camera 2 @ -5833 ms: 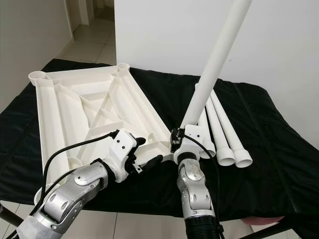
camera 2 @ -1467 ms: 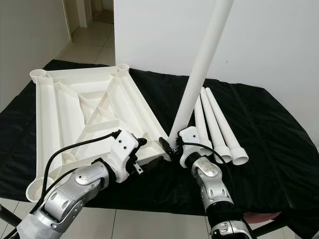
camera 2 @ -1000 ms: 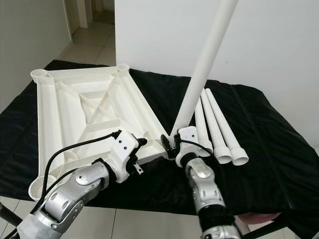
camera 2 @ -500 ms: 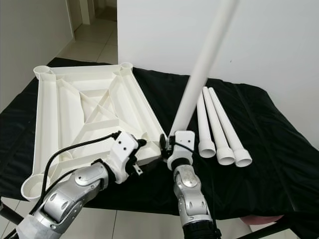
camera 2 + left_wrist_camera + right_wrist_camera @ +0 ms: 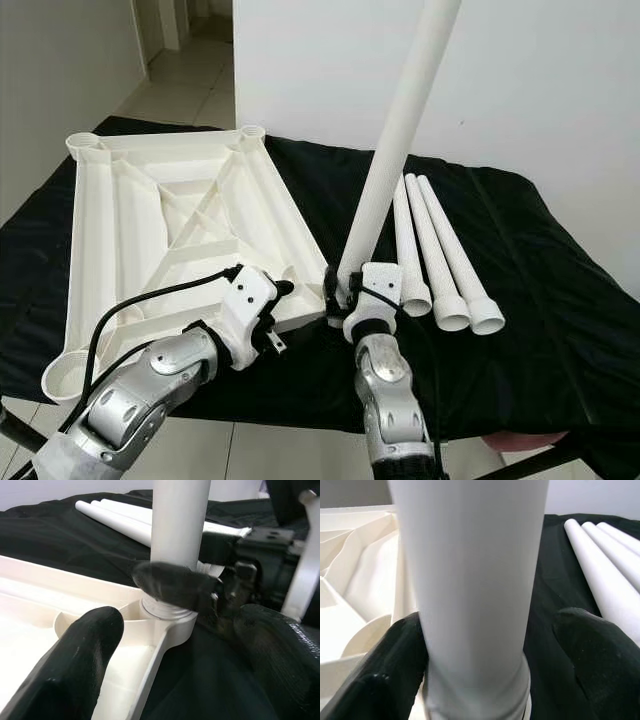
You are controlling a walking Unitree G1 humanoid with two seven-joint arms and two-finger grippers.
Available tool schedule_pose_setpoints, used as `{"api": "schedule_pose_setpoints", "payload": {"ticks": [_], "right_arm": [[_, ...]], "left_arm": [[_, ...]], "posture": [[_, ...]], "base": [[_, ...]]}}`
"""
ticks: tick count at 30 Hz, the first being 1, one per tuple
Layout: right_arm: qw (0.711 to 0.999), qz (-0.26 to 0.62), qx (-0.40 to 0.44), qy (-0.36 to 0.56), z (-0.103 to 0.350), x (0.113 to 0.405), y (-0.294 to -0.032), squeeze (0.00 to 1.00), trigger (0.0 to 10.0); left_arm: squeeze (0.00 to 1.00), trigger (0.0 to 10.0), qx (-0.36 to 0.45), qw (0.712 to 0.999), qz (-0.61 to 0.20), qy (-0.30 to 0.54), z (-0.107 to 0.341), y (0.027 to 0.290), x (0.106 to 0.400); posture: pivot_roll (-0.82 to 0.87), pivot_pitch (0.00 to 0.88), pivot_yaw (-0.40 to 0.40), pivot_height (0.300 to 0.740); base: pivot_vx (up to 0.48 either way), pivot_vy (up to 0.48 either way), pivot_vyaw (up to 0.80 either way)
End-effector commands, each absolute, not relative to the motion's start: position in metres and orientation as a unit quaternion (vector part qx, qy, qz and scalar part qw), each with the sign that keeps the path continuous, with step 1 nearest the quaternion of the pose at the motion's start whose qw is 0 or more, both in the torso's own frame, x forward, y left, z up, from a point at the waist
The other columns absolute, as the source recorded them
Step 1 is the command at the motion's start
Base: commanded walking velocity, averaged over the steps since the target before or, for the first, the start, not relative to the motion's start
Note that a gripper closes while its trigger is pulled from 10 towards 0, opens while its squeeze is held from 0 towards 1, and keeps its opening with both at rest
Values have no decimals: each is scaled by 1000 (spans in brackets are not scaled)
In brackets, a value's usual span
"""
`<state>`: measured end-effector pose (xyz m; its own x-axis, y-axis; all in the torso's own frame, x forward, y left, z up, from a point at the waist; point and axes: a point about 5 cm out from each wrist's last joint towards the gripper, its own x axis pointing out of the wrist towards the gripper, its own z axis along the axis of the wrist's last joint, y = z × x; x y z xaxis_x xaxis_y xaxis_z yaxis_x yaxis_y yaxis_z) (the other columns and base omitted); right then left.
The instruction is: Building children table
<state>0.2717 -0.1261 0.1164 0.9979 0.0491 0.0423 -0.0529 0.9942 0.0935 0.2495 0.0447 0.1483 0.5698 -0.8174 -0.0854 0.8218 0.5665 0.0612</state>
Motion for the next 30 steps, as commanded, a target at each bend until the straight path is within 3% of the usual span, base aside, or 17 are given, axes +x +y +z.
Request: {"api": "schedule_pose_setpoints", "payload": {"ticks": [1,18,30], "right_arm": [[998,33,51,-15,115,268,-127,0,10000],[998,65,23,8,103,240,-148,0,10000],[998,60,21,3,106,242,-150,0,10000]], "left_arm": [[0,10000,39,865,-500,16,152,42,244],[0,10000,114,858,-489,109,123,65,251],[0,10000,172,872,-410,207,93,86,264]], "posture": [[-7,0,-99,740],[-34,0,-75,740],[-32,0,-71,740]], "base": [[0,0,0],[0,0,0],[0,0,0]]}}
